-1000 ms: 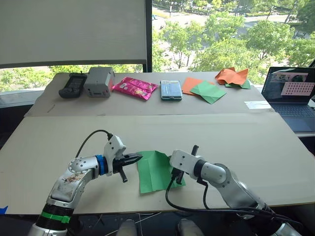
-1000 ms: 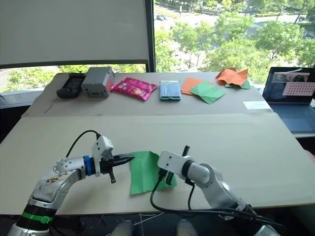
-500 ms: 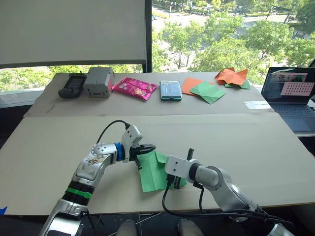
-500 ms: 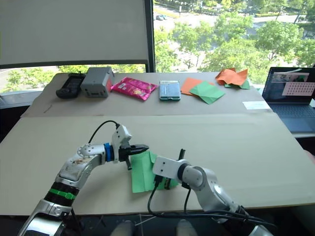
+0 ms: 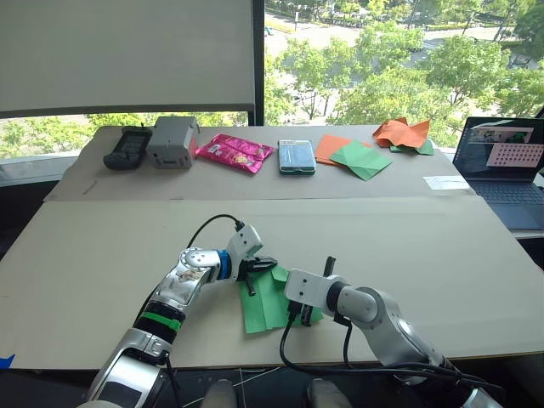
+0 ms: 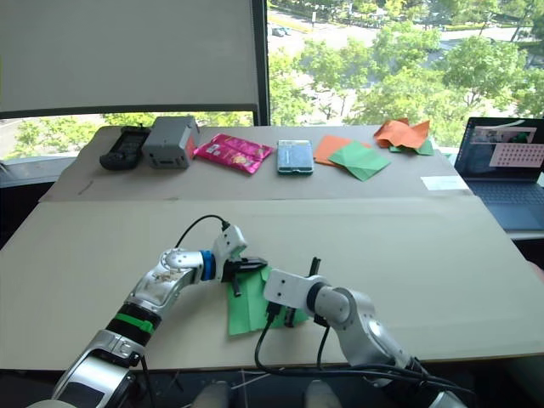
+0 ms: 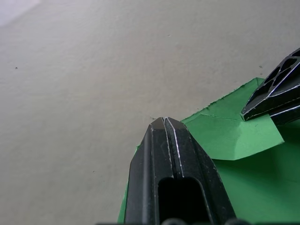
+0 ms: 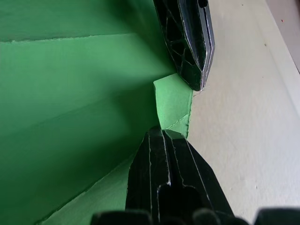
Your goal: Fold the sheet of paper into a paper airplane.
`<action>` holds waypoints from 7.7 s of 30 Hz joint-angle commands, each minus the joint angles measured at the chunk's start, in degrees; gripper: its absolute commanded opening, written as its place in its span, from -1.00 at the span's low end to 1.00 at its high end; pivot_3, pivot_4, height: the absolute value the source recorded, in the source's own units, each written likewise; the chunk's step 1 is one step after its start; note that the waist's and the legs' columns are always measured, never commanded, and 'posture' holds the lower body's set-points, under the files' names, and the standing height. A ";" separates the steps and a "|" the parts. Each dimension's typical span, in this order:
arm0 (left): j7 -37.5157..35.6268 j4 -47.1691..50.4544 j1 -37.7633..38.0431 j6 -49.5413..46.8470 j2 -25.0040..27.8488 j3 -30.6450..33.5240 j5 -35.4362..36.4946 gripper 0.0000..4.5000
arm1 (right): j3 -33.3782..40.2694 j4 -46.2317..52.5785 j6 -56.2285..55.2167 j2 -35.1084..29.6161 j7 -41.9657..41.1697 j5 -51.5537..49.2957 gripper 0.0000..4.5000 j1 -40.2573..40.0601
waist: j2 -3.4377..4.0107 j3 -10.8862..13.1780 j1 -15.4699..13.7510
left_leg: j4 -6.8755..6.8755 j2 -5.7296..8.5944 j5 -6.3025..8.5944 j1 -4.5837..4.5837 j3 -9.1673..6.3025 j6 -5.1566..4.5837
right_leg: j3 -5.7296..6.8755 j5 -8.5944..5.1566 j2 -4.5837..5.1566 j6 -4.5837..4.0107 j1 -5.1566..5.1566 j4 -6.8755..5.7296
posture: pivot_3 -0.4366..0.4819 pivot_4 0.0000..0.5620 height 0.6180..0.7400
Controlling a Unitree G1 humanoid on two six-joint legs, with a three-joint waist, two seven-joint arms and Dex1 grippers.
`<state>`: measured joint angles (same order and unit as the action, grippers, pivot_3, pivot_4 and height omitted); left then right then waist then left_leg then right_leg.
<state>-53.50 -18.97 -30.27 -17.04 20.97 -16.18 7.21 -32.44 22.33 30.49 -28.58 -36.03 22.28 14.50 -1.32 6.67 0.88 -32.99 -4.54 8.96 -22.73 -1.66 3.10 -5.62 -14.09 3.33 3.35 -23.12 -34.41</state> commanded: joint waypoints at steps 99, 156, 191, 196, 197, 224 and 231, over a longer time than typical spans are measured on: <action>-1.04 -3.03 -0.26 4.90 0.81 -0.32 -4.04 -1.00 | 20.04 5.13 13.25 7.56 4.08 -30.25 -0.99 -2.78 | -0.24 -0.36 0.28 | 0.07 0.06 0.27 0.21 -0.06 0.43 | -0.01 -0.13 0.05 0.00 -0.03 -0.35 | -0.05 -0.47 0.68; 16.98 27.38 20.28 -34.32 -0.20 22.67 26.18 -0.71 | 9.13 -5.57 17.72 9.05 7.18 -25.47 -1.00 2.24 | -0.34 -0.22 1.48 | 0.19 0.06 0.31 0.24 -0.12 0.49 | 0.00 -0.14 0.08 -0.04 0.00 0.21 | -0.05 -0.47 0.68; 6.27 23.14 14.86 -1.81 11.81 -3.28 -4.17 -0.99 | 14.11 -4.68 17.84 16.43 10.16 -27.66 -1.00 5.71 | 0.02 -0.09 0.80 | 0.24 0.06 0.32 -0.09 -0.10 0.50 | 0.01 -0.13 0.13 -0.05 -0.16 0.31 | -0.05 -0.47 0.68; 7.15 22.78 13.14 -1.32 11.10 -4.39 -6.97 -0.99 | 14.50 -6.05 16.67 16.71 10.54 -27.54 -1.00 6.18 | 0.02 -0.09 0.01 | 0.21 0.07 0.31 -0.10 -0.10 0.49 | 0.01 -0.13 0.12 -0.05 -0.14 0.31 | -0.05 -0.47 0.68; 7.17 22.67 12.93 -0.95 11.14 -4.78 -7.72 -0.99 | 14.50 -5.98 16.62 16.79 10.64 -27.61 -1.00 6.05 | 0.03 -0.08 -0.02 | 0.20 0.07 0.31 -0.11 -0.10 0.49 | 0.01 -0.13 0.12 -0.05 -0.15 0.30 | -0.05 -0.47 0.68; 7.78 22.70 13.34 4.33 9.47 -9.70 -17.93 -0.99 | 17.69 -5.30 16.40 15.61 11.28 -28.93 -1.00 4.04 | 0.15 -0.13 -0.28 | 0.12 0.11 0.30 -0.14 -0.10 0.48 | 0.00 -0.13 0.12 -0.04 -0.04 0.28 | -0.05 -0.47 0.68; 6.64 21.12 12.69 6.10 9.88 -10.07 -19.89 -0.99 | 17.24 -6.13 15.57 18.49 12.61 -28.51 -1.00 4.08 | 0.17 -0.15 -0.31 | 0.12 0.11 0.30 -0.14 -0.10 0.48 | 0.00 -0.13 0.12 -0.04 -0.01 0.27 | -0.05 -0.47 0.68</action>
<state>-45.67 4.57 -18.16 -10.26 30.99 -23.74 -11.12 -15.36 15.74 47.80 -10.27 -23.83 -5.87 17.81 -1.14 6.52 0.57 -32.87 -4.43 9.27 -22.87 -1.76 3.58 -5.62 -14.22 3.45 3.31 -23.12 -34.14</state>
